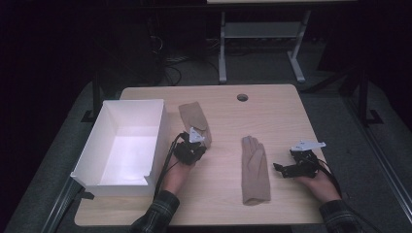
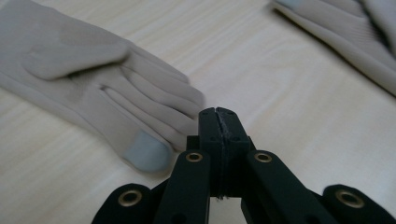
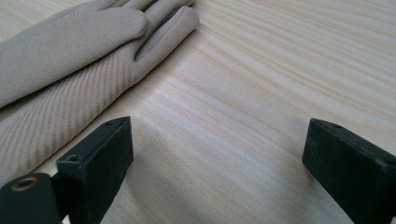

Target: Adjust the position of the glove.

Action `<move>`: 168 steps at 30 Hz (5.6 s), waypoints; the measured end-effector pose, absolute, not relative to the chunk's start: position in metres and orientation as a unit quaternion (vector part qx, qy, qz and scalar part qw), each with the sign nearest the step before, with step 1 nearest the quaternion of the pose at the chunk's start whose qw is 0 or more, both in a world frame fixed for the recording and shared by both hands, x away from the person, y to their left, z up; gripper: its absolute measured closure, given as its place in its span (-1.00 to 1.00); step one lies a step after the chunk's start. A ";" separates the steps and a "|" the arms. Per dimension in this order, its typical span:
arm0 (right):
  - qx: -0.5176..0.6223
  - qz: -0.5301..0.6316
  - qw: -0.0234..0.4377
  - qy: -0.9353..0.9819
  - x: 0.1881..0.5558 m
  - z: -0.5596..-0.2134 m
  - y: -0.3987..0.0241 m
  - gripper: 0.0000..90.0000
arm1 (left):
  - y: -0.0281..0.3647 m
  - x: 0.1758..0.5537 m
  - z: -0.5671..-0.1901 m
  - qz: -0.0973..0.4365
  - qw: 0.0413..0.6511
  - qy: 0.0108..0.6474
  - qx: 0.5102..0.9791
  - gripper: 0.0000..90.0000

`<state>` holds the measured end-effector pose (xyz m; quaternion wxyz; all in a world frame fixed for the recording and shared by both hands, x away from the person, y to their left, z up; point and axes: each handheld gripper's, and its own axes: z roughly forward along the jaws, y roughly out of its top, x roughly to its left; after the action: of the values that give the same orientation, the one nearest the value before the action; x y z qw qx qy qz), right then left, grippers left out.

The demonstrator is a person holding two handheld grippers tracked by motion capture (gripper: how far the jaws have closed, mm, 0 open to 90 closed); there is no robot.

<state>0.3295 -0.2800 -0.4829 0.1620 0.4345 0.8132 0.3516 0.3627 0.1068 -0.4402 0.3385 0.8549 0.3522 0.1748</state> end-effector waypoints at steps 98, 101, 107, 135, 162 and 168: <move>0.423 0.357 0.157 0.818 0.329 -0.483 -0.279 -0.82 | 0.102 0.395 -0.459 0.164 0.291 0.393 0.857 0.99; 0.423 0.357 0.157 0.818 0.329 -0.483 -0.279 -0.82 | 0.102 0.389 -0.458 0.162 0.288 0.391 0.859 0.99; 0.423 0.357 0.158 0.818 0.329 -0.483 -0.279 -0.82 | 0.102 0.361 -0.455 0.143 0.286 0.378 0.869 0.99; 0.422 0.356 0.157 0.819 0.329 -0.483 -0.279 -0.82 | 0.112 0.309 -0.445 0.071 0.334 0.329 0.880 0.91; 0.422 0.356 0.157 0.819 0.329 -0.483 -0.279 -0.82 | 0.068 0.376 -0.456 0.056 0.332 0.276 0.900 0.91; 0.422 0.356 0.157 0.819 0.329 -0.483 -0.279 -0.82 | 0.075 0.380 -0.451 0.084 0.350 0.315 0.878 0.97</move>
<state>0.3289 -0.2787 -0.4830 0.1569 0.4224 0.8185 0.3563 0.3802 0.0746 -0.4507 0.3499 0.8783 0.3148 0.0836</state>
